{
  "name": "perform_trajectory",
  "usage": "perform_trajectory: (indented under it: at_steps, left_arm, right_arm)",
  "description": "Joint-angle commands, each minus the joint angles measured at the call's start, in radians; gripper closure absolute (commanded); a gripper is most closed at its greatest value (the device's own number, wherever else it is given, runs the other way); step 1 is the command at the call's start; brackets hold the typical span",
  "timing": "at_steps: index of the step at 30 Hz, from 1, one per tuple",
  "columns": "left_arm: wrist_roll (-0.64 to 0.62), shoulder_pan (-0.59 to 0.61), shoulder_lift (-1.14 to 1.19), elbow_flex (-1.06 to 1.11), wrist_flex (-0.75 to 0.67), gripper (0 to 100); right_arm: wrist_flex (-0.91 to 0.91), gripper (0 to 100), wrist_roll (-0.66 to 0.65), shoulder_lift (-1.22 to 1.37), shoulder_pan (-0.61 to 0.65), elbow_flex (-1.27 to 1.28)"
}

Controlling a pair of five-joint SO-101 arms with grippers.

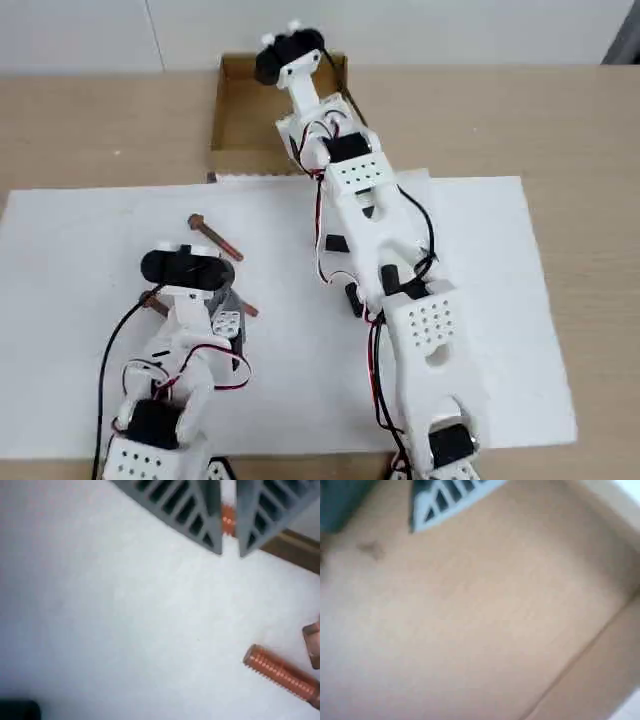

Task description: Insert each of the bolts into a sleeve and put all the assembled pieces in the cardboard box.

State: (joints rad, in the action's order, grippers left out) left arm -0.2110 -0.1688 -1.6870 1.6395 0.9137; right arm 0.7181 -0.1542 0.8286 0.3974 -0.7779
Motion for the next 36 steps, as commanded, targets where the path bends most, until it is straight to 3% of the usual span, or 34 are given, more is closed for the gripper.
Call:
perform_trajectory:
  at_steps: [1, 4, 22, 36]
  left_arm:
    - [0.008, 0.006, -0.009, -0.002, -0.021, 99]
    - [0.008, 0.006, -0.009, -0.002, -0.021, 99]
    - [0.008, 0.006, -0.009, -0.002, -0.021, 99]
    - [0.008, 0.006, -0.009, -0.002, -0.021, 99]
  right_arm:
    - [0.068, 97.6, -0.003, -0.127, -0.013, -0.052]
    - [0.171, 99.5, 0.011, -0.188, -0.013, -0.052]
    - [0.671, 99.5, 0.422, -0.311, -0.077, -0.051]
    - [0.891, 99.1, 0.470, -0.194, -0.101, -0.048]
